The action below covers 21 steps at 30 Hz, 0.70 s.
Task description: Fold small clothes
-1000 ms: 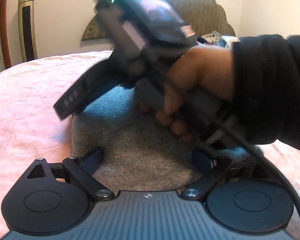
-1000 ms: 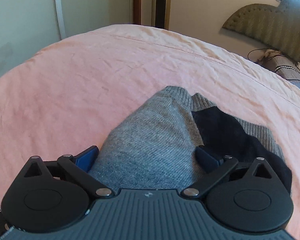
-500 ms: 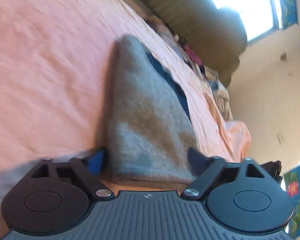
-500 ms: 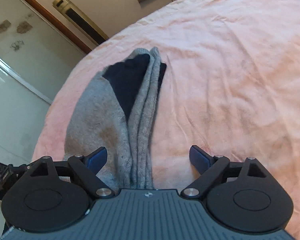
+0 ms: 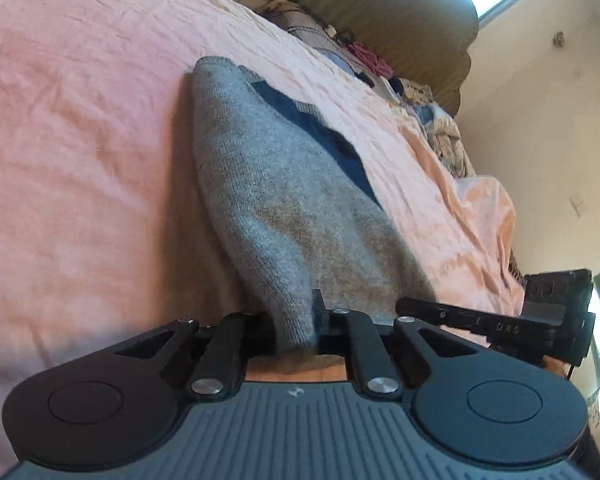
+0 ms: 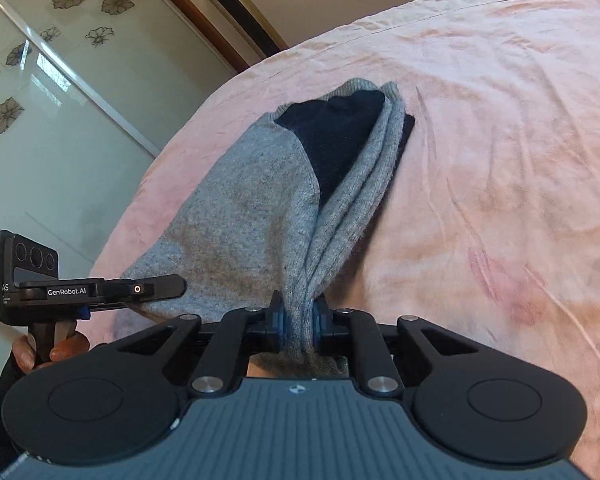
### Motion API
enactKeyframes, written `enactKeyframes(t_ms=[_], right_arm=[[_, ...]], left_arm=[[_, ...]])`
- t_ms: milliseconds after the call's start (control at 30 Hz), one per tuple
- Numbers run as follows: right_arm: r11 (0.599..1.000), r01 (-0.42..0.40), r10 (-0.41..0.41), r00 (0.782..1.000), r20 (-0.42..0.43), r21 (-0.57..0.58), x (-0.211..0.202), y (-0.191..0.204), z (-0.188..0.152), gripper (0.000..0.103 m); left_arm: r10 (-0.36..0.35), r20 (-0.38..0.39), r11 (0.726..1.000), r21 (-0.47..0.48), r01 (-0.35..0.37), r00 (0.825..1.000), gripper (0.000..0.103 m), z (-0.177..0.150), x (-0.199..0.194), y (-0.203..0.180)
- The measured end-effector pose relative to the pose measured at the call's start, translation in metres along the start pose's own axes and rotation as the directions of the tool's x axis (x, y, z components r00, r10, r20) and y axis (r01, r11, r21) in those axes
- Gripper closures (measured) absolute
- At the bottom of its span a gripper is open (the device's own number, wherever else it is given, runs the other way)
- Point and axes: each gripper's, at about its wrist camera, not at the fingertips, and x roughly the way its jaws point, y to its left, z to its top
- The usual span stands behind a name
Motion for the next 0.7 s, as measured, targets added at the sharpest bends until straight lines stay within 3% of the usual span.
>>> enactKeyframes(t_ms=[67, 133, 200, 233, 300, 367, 400, 433, 567, 700], right_arm=[[1.0, 0.005, -0.005, 0.999, -0.037, 0.005, 0.003, -0.005, -0.015, 0.084], [1.0, 0.004, -0.004, 1.0, -0.006, 0.03, 0.0, -0.008, -0.018, 0.08], [0.996, 0.022, -0.026, 0.999, 0.047, 0.085, -0.013, -0.01, -0.009, 0.042], [0.995, 0.018, -0.029, 0.993, 0.115, 0.1, -0.022, -0.01, -0.002, 0.034], [0.991, -0.033, 0.009, 0.984, 0.18, 0.129, -0.031, -0.01, 0.016, 0.034], [0.989, -0.037, 0.01, 0.982, 0.19, 0.143, -0.025, -0.009, 0.039, 0.034], [0.991, -0.032, 0.008, 0.983, 0.183, 0.131, -0.019, -0.007, 0.047, 0.034], [0.992, -0.029, 0.008, 0.986, 0.166, 0.125, -0.009, -0.006, 0.055, 0.034], [0.985, 0.04, -0.056, 0.994, 0.089, 0.167, 0.038, -0.009, 0.084, 0.036], [0.982, 0.045, -0.057, 0.997, 0.057, 0.182, 0.067, -0.011, 0.098, 0.036]], left_arm=[[0.033, 0.002, 0.999, 0.03, -0.033, 0.999, 0.09, -0.015, 0.003, 0.008], [0.047, 0.019, 0.998, 0.048, -0.048, 0.999, 0.088, -0.017, -0.002, 0.006], [0.134, 0.076, 0.982, 0.122, -0.142, 0.988, 0.073, -0.019, -0.013, -0.01], [0.194, 0.125, 0.96, 0.181, -0.215, 0.973, 0.069, -0.023, -0.02, -0.022], [0.274, 0.254, 0.867, 0.352, -0.353, 0.927, 0.059, -0.04, -0.031, -0.051], [0.337, 0.34, 0.723, 0.503, -0.473, 0.878, 0.056, -0.06, -0.025, -0.072], [0.36, 0.353, 0.666, 0.551, -0.502, 0.864, 0.056, -0.068, -0.017, -0.079], [0.372, 0.352, 0.63, 0.583, -0.512, 0.859, 0.056, -0.074, -0.011, -0.081], [0.378, 0.37, 0.554, 0.644, -0.527, 0.849, 0.056, -0.087, -0.007, -0.083], [0.363, 0.331, 0.546, 0.682, -0.487, 0.871, 0.055, -0.087, -0.011, -0.085]])
